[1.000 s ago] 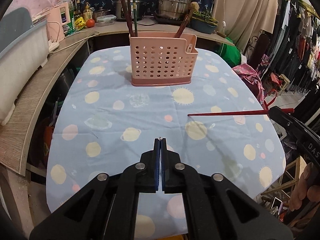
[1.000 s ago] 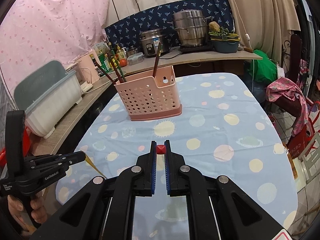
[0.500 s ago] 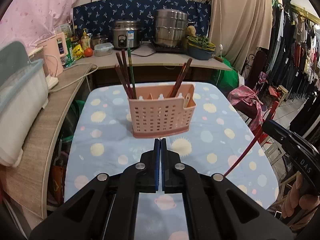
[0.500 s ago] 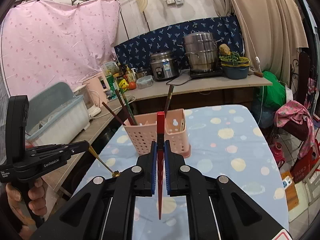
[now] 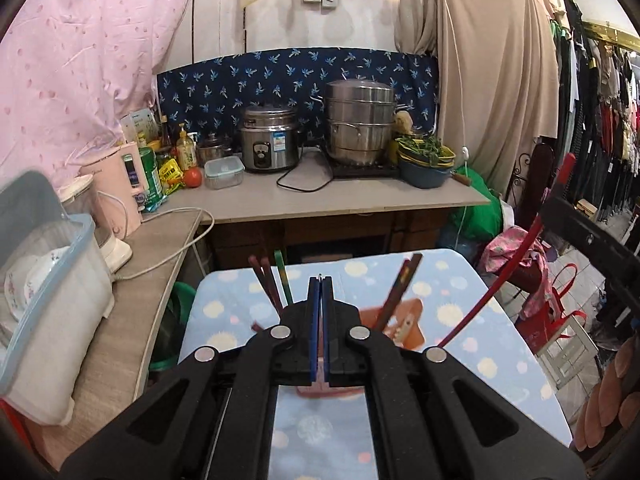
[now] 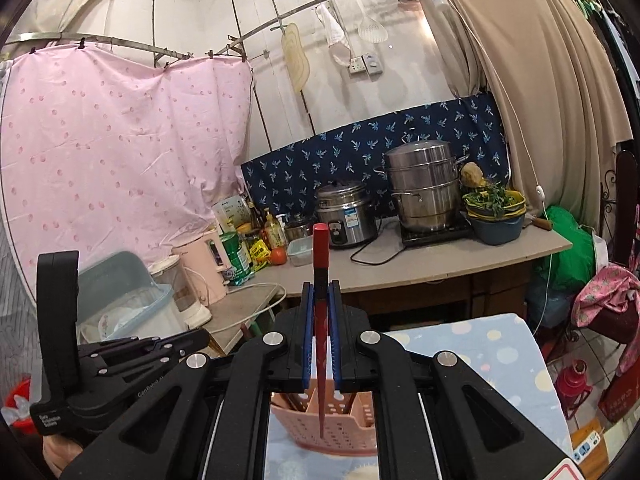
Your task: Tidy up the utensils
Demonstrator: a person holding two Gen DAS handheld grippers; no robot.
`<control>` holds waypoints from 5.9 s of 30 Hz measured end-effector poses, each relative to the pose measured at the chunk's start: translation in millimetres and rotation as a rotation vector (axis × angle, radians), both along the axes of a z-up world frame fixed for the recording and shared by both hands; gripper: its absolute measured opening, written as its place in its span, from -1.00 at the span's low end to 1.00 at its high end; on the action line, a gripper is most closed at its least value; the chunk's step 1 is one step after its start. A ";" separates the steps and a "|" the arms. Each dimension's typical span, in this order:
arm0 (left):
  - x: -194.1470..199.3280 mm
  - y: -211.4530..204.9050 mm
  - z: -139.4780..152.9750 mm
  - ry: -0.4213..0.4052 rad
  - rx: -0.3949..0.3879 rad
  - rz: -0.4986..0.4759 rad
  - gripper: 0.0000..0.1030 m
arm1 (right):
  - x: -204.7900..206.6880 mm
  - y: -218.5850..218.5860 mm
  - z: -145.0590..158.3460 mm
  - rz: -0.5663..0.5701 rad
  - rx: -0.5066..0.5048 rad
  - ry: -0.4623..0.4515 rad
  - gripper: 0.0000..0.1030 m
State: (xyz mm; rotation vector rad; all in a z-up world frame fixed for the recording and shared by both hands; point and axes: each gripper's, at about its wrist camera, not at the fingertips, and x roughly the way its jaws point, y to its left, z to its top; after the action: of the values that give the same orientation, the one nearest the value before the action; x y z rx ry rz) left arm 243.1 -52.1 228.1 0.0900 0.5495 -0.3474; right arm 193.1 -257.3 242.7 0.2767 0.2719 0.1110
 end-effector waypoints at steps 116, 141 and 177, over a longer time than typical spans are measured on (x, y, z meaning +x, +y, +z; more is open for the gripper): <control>-61.1 25.0 -141.7 0.214 0.143 0.248 0.86 | -59.2 46.7 -160.2 -0.104 -0.172 0.458 0.88; -57.0 23.9 -146.1 0.209 0.168 0.275 0.86 | -54.2 51.4 -167.6 -0.099 -0.164 0.472 0.88; -50.4 22.1 -146.7 0.206 0.184 0.288 0.86 | -48.8 48.7 -171.3 -0.104 -0.163 0.476 0.88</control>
State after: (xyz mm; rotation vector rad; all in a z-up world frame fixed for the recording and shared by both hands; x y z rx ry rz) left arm 192.7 -30.0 81.4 0.1512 0.7878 -0.0241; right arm 144.4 -208.6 71.4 0.1515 0.7347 -0.0826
